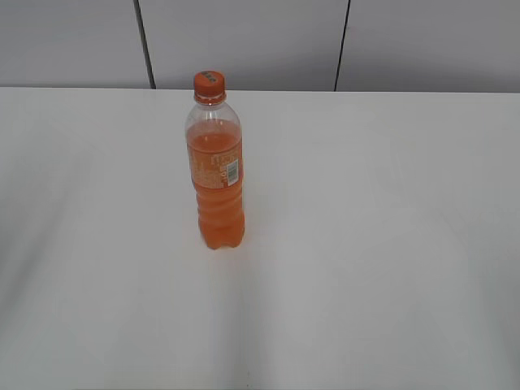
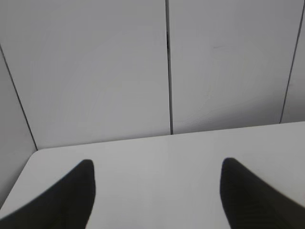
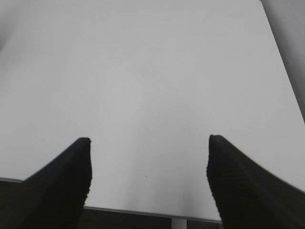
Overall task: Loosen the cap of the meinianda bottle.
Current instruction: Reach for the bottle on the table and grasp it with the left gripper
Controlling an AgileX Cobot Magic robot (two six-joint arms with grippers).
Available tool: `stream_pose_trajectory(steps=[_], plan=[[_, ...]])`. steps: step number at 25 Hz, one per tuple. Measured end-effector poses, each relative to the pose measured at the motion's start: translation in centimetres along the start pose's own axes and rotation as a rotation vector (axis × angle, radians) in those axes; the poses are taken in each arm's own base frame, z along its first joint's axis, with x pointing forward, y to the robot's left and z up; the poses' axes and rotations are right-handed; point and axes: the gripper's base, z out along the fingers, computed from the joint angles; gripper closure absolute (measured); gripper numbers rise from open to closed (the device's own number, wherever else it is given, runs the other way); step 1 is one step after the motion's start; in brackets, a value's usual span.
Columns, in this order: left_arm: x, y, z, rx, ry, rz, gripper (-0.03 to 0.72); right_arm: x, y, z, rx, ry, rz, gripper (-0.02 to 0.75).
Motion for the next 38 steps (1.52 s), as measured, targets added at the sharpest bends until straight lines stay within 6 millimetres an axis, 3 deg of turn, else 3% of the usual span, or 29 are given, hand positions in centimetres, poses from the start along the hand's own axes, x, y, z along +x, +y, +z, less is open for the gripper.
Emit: stream_pose_trajectory(steps=[6,10,17,28,38], plan=[[0.8,-0.1,4.6,0.008,0.022,0.013,0.19,0.0,0.0,0.0,0.0,0.0,0.0,0.172],[2.4,-0.2,8.2,0.016,0.066,0.011,0.19,0.0,0.0,0.0,0.0,0.0,0.0,0.172],[4.3,-0.4,12.0,0.025,0.024,0.009,0.19,0.0,0.0,0.0,0.0,0.0,0.0,0.172],[6.6,-0.6,14.5,0.035,0.036,0.011,0.19,0.0,0.0,0.0,0.0,0.0,0.001,0.172],[8.1,-1.8,15.1,0.172,0.098,0.184,0.251,0.0,0.0,0.0,0.0,0.0,0.001,0.172]])
